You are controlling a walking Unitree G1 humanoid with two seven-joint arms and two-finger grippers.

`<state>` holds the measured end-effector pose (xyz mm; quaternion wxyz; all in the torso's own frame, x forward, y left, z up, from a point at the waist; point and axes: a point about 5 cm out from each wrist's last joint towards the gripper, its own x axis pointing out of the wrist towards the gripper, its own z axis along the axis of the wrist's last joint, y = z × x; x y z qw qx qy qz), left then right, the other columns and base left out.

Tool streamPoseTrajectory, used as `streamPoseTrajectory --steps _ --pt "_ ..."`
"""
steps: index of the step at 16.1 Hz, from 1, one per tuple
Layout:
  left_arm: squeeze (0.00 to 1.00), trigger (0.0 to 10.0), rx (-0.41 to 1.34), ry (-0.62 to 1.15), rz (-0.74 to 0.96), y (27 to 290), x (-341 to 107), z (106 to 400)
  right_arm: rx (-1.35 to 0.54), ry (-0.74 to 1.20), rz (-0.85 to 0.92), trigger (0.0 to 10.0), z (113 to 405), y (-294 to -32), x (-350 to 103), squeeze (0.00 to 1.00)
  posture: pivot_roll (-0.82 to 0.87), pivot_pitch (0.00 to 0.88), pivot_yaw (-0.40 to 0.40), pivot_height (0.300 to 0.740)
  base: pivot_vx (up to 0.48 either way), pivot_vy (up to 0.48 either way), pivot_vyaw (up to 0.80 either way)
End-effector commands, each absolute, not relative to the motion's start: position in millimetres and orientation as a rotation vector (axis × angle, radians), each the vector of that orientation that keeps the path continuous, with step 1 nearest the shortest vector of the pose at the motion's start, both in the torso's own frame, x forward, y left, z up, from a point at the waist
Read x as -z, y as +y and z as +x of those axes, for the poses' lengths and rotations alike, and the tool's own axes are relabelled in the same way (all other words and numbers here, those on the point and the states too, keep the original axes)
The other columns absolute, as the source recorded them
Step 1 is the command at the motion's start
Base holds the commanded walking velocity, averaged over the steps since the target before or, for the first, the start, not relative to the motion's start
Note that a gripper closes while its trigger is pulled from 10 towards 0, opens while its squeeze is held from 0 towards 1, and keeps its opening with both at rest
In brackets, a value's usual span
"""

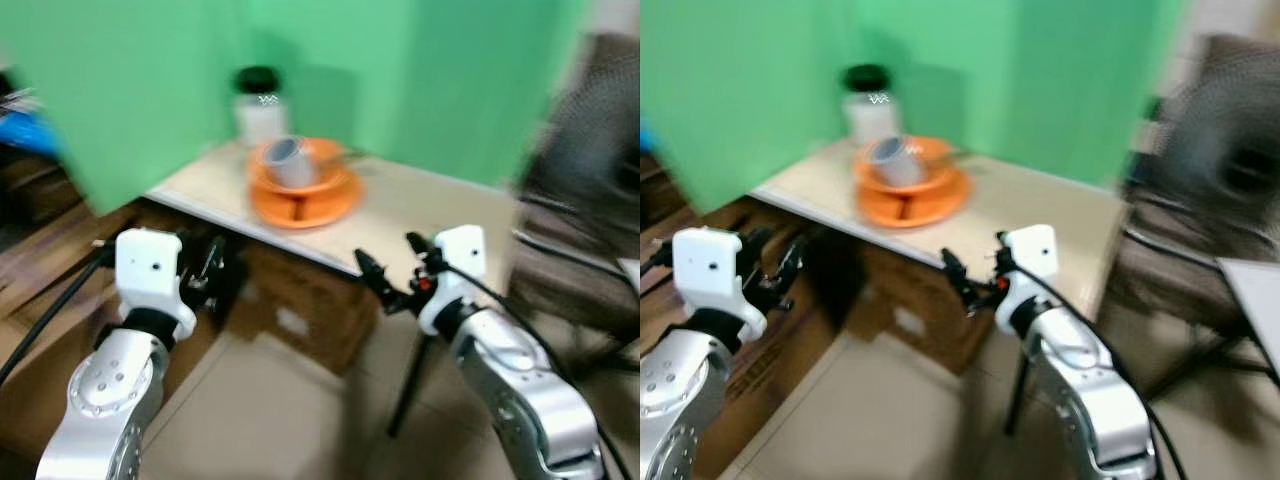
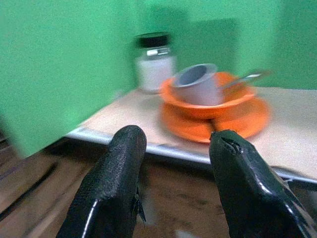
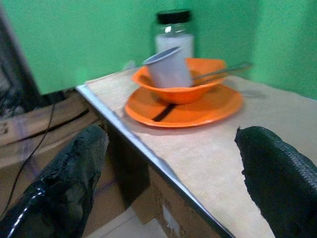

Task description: Setting the table

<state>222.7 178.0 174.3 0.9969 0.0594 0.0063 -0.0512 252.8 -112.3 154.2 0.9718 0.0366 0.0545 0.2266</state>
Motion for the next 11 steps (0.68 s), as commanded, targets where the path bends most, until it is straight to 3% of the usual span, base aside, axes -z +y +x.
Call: streamPoseTrajectory --steps 1,11 --pt "0.0 10.0 0.09 0.017 0.126 181.5 -175.3 221.5 -0.462 0.108 0.092 10.0 254.5 -109.0 -154.4 0.0 0.02 0.0 0.039 0.74 0.3 0.0 0.0" --pt "0.0 10.0 0.098 0.025 0.135 184.6 -176.0 220.5 -0.451 0.118 0.122 10.0 255.9 -107.0 -152.2 0.0 0.03 0.0 0.045 0.74 0.318 0.0 0.0"
